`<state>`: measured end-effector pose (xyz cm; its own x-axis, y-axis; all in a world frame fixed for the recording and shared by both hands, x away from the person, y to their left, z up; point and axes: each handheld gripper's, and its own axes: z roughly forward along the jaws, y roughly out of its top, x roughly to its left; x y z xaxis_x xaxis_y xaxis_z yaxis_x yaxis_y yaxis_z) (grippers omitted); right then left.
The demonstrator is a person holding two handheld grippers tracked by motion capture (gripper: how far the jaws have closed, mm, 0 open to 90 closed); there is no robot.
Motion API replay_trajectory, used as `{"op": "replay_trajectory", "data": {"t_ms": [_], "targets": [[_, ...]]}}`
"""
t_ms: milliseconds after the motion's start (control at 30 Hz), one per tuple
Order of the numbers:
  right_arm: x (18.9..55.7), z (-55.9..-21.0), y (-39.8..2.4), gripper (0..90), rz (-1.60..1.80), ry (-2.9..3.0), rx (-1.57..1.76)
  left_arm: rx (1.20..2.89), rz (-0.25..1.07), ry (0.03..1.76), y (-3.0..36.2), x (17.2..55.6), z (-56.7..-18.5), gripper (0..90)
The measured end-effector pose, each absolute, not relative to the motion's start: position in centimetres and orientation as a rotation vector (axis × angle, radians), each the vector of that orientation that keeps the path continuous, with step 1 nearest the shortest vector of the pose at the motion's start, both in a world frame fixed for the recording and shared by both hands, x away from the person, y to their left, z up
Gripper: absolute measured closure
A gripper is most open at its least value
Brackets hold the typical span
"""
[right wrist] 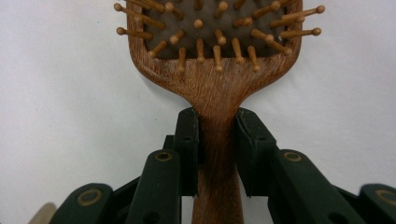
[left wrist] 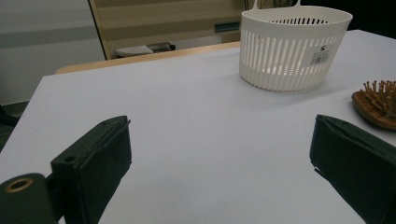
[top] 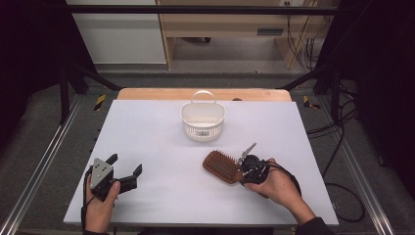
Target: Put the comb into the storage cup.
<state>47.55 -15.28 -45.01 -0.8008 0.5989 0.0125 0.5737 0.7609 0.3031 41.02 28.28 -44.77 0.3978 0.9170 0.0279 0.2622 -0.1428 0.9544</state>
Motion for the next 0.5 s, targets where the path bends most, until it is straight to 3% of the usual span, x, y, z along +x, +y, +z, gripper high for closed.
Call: {"op": "replay_trajectory", "data": {"t_ms": [500], "targets": [[46.74,-45.07,-15.56,73.2,0.529,2.801,0.934,1.63,0.812,1.055,28.44,41.0,-44.69,5.8]]}}
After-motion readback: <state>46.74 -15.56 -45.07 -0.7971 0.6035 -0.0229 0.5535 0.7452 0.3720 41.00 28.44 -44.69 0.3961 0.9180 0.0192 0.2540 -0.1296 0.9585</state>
